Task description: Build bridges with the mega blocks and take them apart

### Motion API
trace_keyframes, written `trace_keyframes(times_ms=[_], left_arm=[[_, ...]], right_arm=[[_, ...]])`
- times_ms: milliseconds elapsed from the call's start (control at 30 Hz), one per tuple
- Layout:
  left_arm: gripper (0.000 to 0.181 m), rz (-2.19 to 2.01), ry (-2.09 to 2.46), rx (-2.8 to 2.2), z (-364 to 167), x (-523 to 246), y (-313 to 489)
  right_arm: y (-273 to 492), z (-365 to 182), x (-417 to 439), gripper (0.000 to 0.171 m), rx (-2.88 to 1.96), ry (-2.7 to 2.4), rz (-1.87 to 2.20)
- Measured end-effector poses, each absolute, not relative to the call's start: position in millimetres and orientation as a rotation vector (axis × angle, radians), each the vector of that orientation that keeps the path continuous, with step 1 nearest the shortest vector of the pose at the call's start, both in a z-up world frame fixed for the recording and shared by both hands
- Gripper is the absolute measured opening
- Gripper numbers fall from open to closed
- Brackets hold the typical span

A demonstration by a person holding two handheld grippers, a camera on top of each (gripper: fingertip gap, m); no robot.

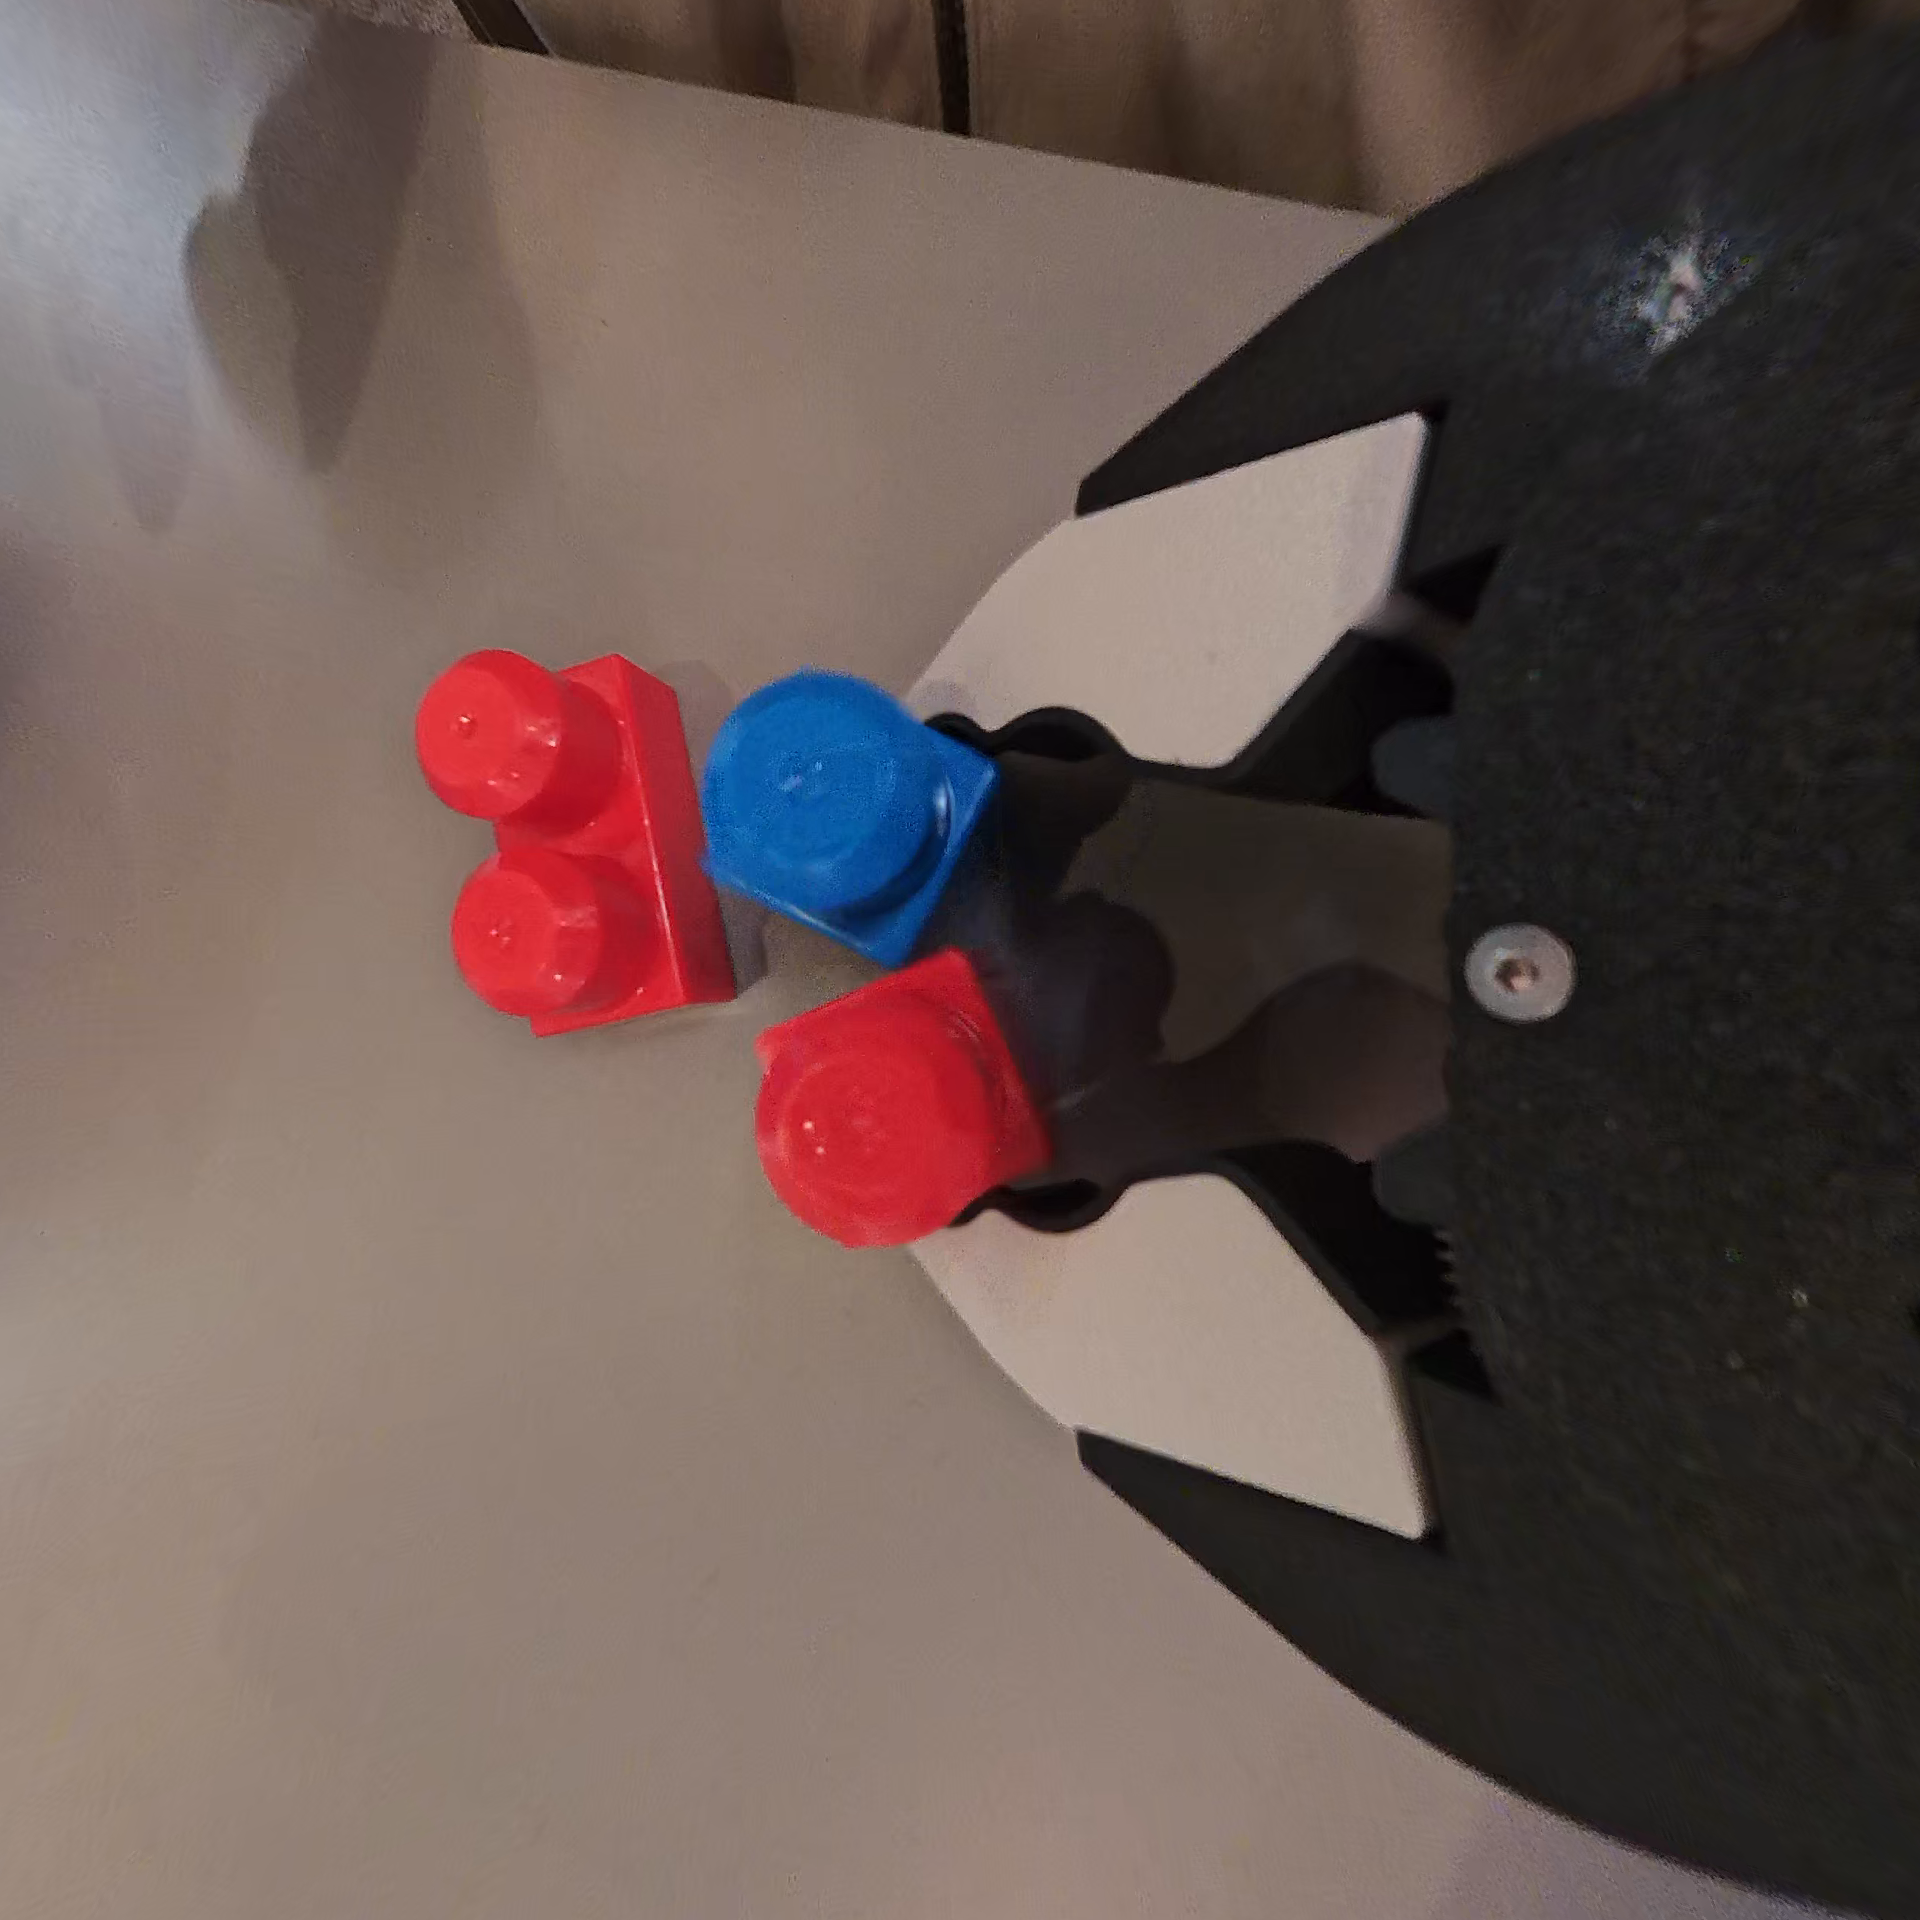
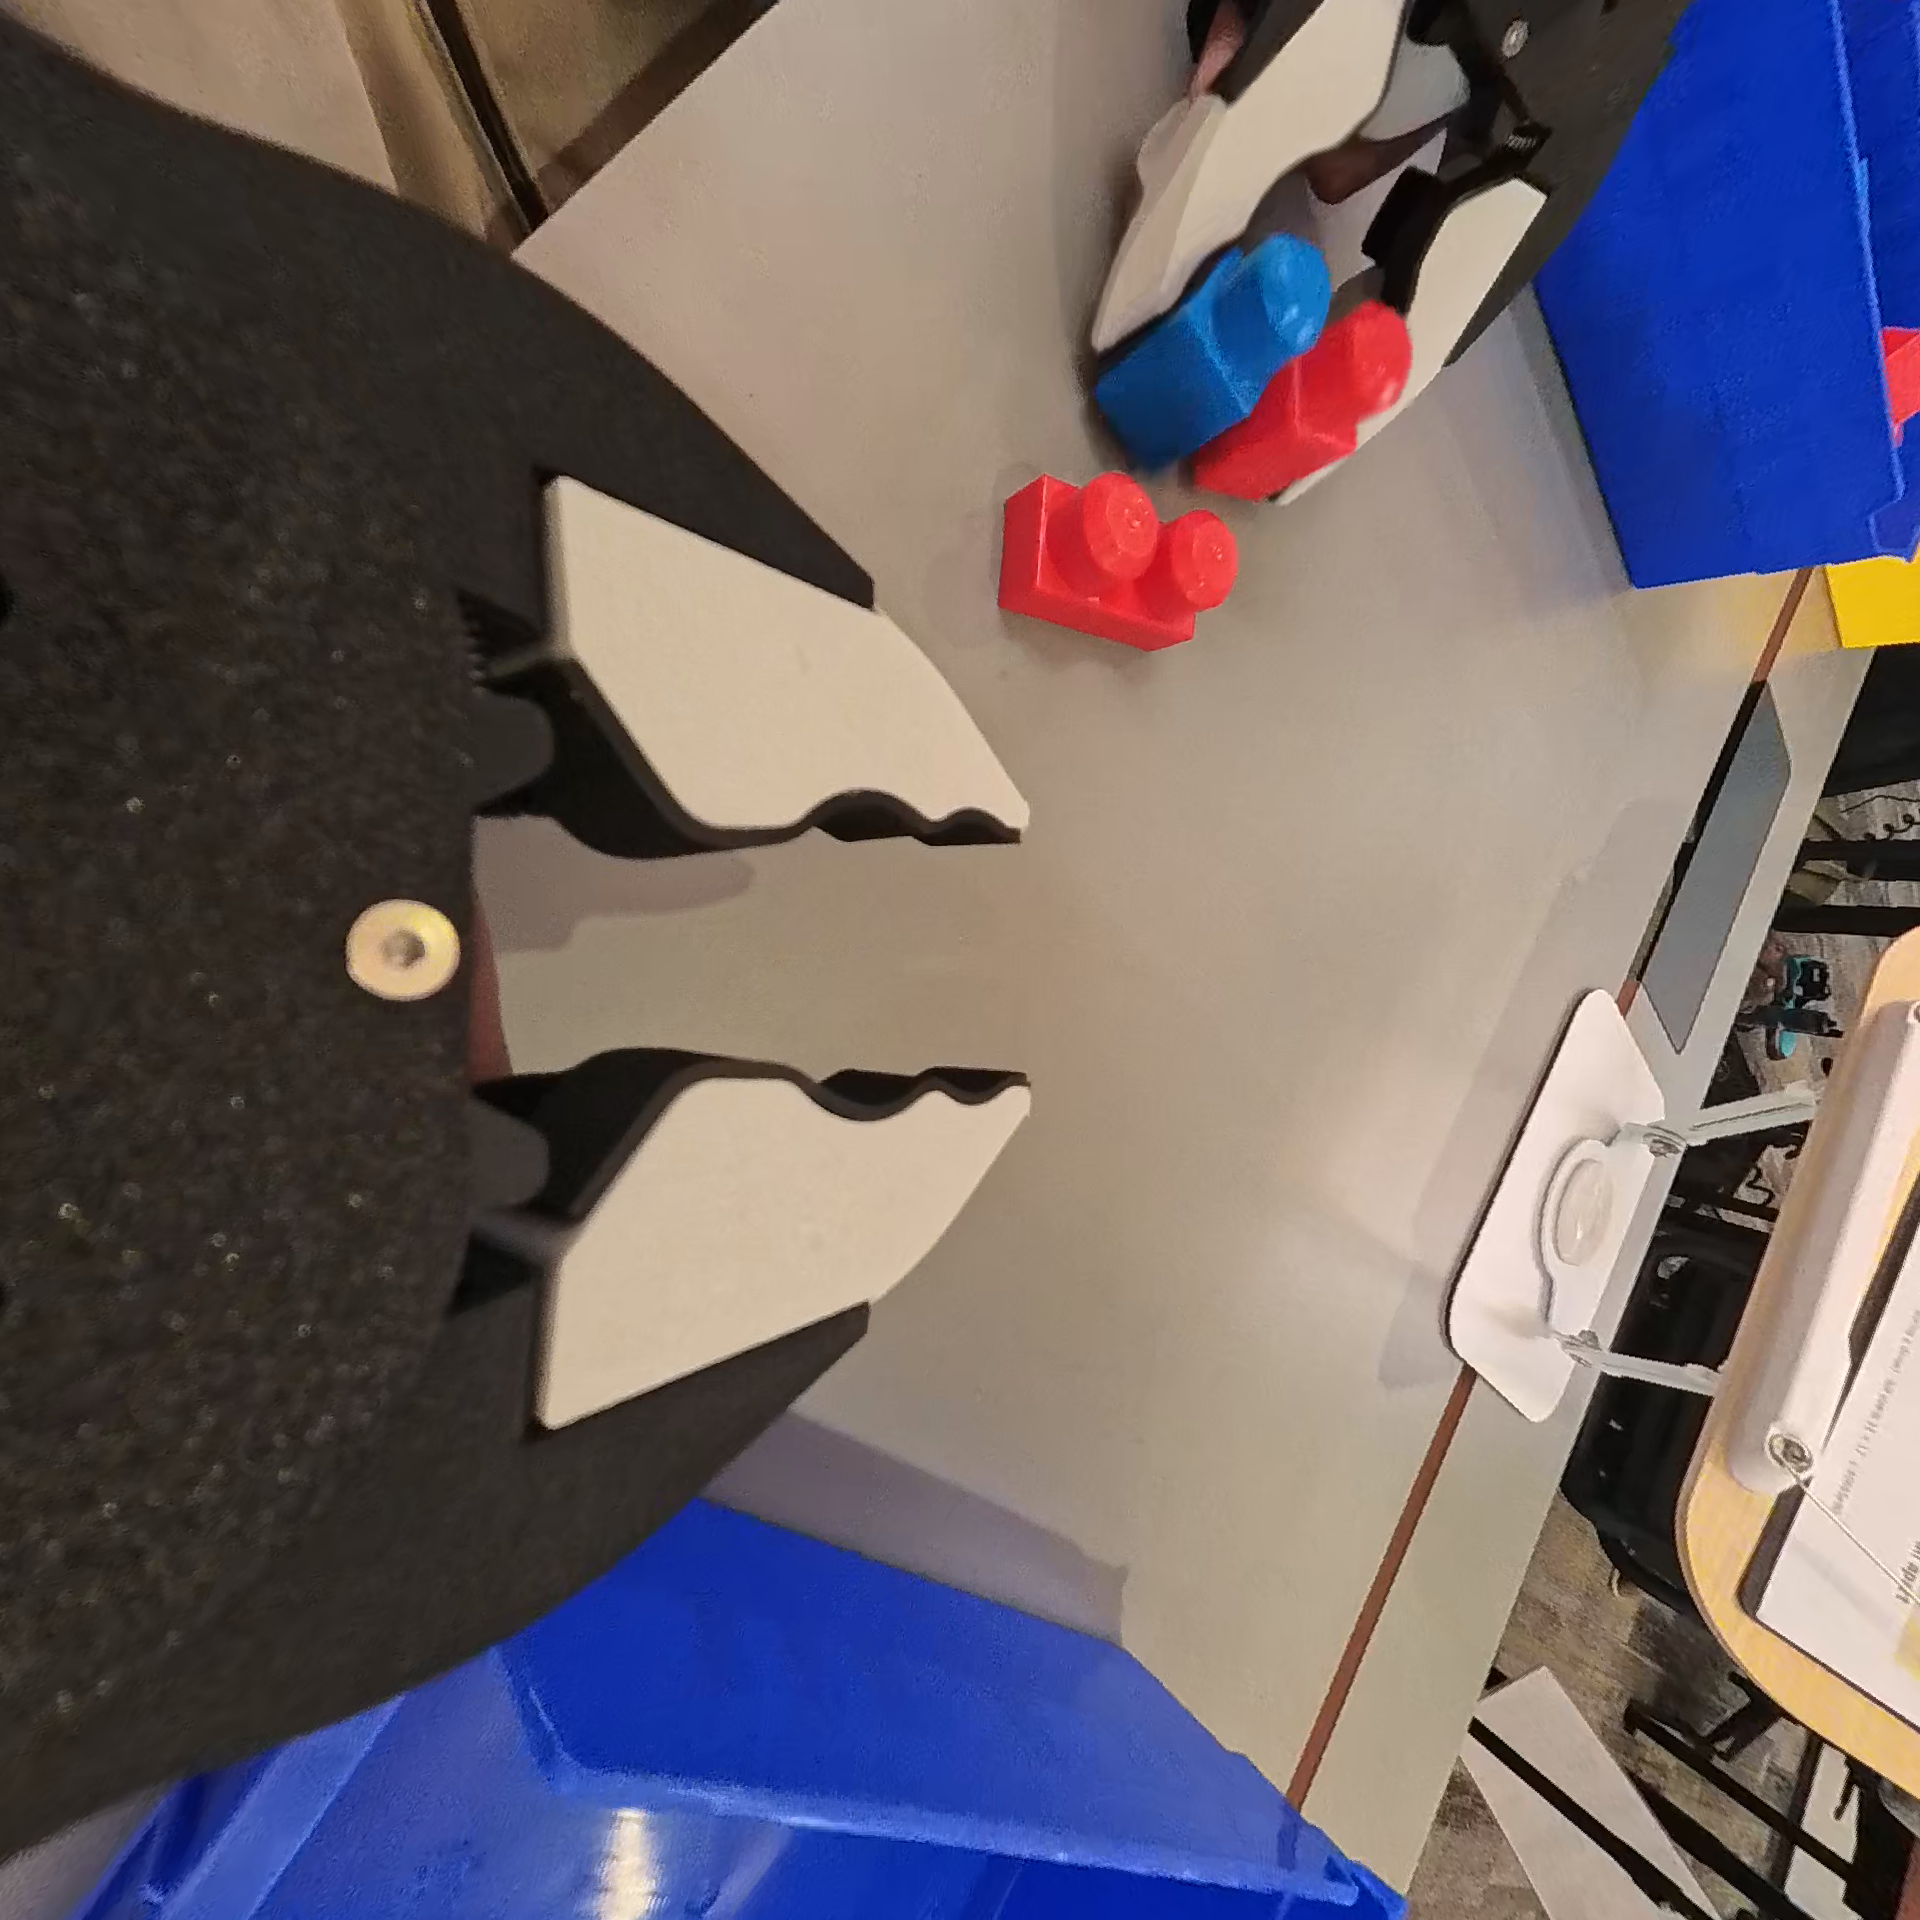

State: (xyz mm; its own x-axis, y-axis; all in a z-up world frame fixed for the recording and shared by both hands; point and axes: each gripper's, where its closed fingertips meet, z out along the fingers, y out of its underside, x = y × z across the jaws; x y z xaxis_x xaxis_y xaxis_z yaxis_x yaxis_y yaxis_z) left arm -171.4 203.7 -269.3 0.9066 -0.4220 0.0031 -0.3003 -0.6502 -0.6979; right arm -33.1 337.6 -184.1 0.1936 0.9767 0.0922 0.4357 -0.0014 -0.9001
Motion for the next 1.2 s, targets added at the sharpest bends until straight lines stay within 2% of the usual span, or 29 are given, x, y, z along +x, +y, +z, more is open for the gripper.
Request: trace_keyframes(times_ms=[33,67,100,167,300,433,667,1200], left_arm=[[0.042,-0.189,0.543,-2.332,-272,-173,202],[0.038,-0.193,0.553,-2.316,-271,-171,202],[0.039,-0.202,0.562,-2.316,-271,-169,201],[0.055,-0.242,0.548,-2.331,-272,-165,200],[0.050,-0.223,0.522,-2.334,-272,-168,202],[0.056,-0.218,0.527,-2.335,-272,-168,202],[0.074,-0.202,0.518,-2.344,-274,-165,202],[0.082,-0.102,0.451,-2.282,-266,-167,205]], right_arm=[[337,-185,-33,0.041,-1.584,-1.381,0.768],[337,-185,-33,0.041,-1.584,-1.382,0.767],[337,-185,-33,0.041,-1.583,-1.382,0.767],[337,-185,-33,0.041,-1.584,-1.381,0.767],[337,-186,-35,0.041,-1.595,-1.363,0.789],[342,-199,-34,0.041,-1.625,-1.356,0.770],[360,-186,3,0.041,-1.632,-1.283,0.695],[325,-210,50,0.044,-1.672,-1.282,0.652]])
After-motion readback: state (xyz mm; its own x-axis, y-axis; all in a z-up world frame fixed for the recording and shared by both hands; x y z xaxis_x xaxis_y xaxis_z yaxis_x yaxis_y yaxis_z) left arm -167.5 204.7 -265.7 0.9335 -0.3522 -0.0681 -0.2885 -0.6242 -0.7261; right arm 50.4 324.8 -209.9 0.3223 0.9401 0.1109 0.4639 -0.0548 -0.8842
